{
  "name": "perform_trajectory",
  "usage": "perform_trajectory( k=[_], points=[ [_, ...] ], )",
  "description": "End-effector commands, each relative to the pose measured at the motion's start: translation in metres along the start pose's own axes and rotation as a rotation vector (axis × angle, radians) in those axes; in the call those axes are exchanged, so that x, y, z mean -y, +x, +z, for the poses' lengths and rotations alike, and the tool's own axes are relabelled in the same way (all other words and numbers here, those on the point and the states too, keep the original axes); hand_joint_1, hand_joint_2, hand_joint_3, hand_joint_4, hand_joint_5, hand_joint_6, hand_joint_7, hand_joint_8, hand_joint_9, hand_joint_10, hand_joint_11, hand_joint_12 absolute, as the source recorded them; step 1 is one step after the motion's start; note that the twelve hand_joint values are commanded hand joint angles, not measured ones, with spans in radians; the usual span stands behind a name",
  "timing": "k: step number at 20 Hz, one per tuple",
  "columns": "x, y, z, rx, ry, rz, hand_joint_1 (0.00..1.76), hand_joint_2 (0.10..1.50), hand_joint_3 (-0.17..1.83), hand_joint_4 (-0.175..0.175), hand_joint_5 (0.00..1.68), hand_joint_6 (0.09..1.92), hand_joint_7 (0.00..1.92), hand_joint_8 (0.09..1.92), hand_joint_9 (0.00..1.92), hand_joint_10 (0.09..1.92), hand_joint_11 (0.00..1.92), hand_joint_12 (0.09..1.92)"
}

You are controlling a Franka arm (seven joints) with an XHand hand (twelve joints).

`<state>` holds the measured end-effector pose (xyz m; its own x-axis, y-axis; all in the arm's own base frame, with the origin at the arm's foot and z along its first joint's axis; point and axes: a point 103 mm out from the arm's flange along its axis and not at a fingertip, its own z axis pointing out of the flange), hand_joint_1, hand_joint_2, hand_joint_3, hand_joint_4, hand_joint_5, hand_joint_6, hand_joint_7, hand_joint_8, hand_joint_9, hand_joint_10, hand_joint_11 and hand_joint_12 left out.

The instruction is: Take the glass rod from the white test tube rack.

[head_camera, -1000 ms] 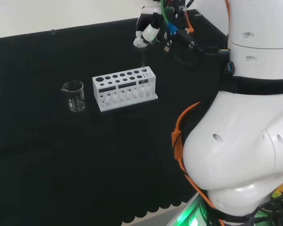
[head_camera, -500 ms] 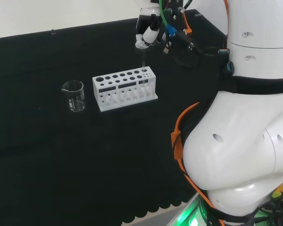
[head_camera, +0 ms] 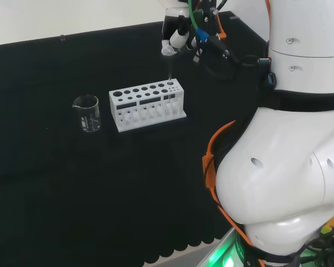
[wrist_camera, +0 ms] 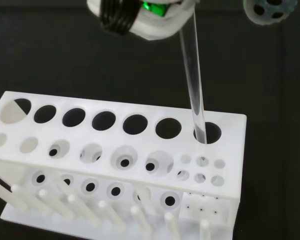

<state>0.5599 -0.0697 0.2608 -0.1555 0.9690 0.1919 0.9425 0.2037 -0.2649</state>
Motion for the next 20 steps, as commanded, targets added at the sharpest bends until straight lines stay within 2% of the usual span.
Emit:
perform_trajectory(
  k=[1, 4, 8, 20],
  points=[
    [0.002, -0.005, -0.001, -0.008, -0.039, 0.008, 1.29, 0.76, 0.46, -0.148, 1.17, 0.67, 1.46, 0.37, 1.65, 0.09, 1.57, 0.63],
    [0.004, -0.006, -0.003, -0.008, -0.07, 0.013, 1.32, 0.64, 0.66, -0.168, 1.19, 0.7, 1.47, 0.43, 1.7, 0.09, 1.58, 0.57],
    [0.005, -0.006, -0.009, 0.009, -0.063, 0.008, 1.33, 0.56, 0.82, -0.175, 1.19, 0.76, 1.44, 0.58, 1.76, 0.09, 1.63, 0.49],
    [0.004, -0.01, -0.018, 0.016, -0.054, 0.028, 1.33, 0.53, 0.87, -0.175, 1.2, 0.77, 1.45, 0.59, 1.77, 0.09, 1.64, 0.47]
  ],
)
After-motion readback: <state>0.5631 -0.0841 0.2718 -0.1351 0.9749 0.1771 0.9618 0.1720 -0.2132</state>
